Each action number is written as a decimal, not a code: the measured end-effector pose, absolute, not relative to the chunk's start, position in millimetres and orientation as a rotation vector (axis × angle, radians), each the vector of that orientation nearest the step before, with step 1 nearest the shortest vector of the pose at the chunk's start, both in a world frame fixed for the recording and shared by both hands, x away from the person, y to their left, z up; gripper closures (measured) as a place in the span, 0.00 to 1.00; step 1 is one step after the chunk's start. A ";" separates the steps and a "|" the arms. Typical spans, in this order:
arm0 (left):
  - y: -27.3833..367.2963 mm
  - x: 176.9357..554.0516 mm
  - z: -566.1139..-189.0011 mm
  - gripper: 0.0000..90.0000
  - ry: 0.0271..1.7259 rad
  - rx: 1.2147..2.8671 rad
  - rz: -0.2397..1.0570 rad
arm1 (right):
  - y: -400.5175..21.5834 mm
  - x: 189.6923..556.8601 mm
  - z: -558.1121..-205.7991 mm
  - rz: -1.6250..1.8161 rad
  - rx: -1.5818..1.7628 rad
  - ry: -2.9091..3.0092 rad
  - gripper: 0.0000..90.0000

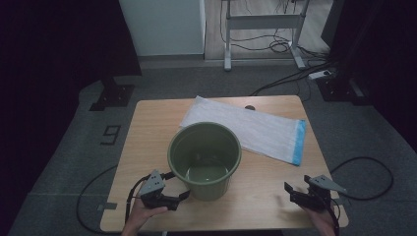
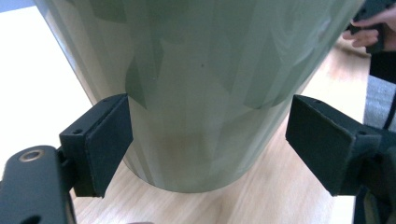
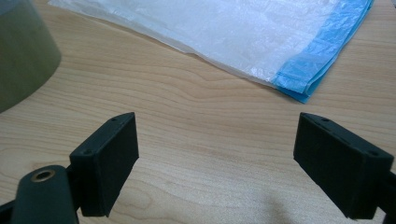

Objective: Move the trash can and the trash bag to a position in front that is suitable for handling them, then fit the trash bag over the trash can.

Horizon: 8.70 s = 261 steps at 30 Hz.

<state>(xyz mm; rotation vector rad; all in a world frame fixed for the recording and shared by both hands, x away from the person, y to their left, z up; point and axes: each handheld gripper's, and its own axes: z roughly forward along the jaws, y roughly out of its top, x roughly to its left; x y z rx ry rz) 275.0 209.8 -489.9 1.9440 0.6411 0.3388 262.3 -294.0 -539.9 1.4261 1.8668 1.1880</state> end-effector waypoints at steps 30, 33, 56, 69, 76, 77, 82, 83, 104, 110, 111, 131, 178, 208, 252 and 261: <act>228.9 276.4 -507.9 0.16 0.888 2.068 0.482 | -278.2 274.5 -536.2 1.113 1.387 1.888 0.15; 232.9 276.9 -512.8 0.16 0.908 2.080 0.477 | -266.5 290.4 -531.7 1.080 1.367 1.900 0.16; 246.5 273.1 -523.4 0.16 0.976 2.116 0.452 | -213.7 416.0 -553.3 0.954 1.425 2.053 0.35; 246.2 271.6 -524.8 0.16 0.969 2.124 0.429 | -220.9 413.7 -547.9 0.889 1.441 2.042 0.98; 250.7 273.6 -524.9 0.16 0.979 2.106 0.413 | -246.2 377.5 -541.1 0.931 1.490 2.016 0.99; 250.7 273.9 -525.1 0.16 0.980 2.106 0.410 | -251.7 367.6 -540.4 0.935 1.476 2.011 0.99; 248.6 274.6 -526.7 0.16 0.986 2.104 0.391 | -284.0 318.6 -540.8 0.976 1.488 1.992 0.99; 246.9 274.6 -527.3 0.16 0.981 2.112 0.391 | -292.7 302.2 -541.5 0.990 1.486 1.995 0.99; 251.0 274.8 -527.3 0.16 0.987 2.100 0.382 | -226.5 307.6 -528.3 1.081 1.311 2.063 0.34; 252.3 274.7 -528.1 0.16 0.988 2.098 0.376 | -183.7 358.3 -538.7 1.075 1.245 2.134 0.32; 252.4 274.6 -528.6 0.16 0.988 2.100 0.376 | -176.1 368.0 -541.7 1.067 1.253 2.141 0.32; 257.3 274.7 -529.8 0.17 1.003 2.099 0.379 | -190.1 388.6 -540.5 1.094 1.337 2.040 0.99; 257.2 275.8 -532.1 0.16 1.025 2.099 0.375 | -249.0 297.3 -299.2 1.651 0.923 1.485 0.99; 259.8 276.1 -531.8 0.17 1.033 2.088 0.372 | -208.6 274.7 -263.0 1.709 0.736 1.519 0.99; 259.0 274.8 -531.0 0.16 1.033 2.088 0.376 | -170.6 238.5 -397.1 1.673 0.892 1.706 0.29; 256.0 274.9 -531.8 0.16 1.031 2.101 0.378 | -175.1 230.4 -467.4 1.525 1.076 1.750 0.19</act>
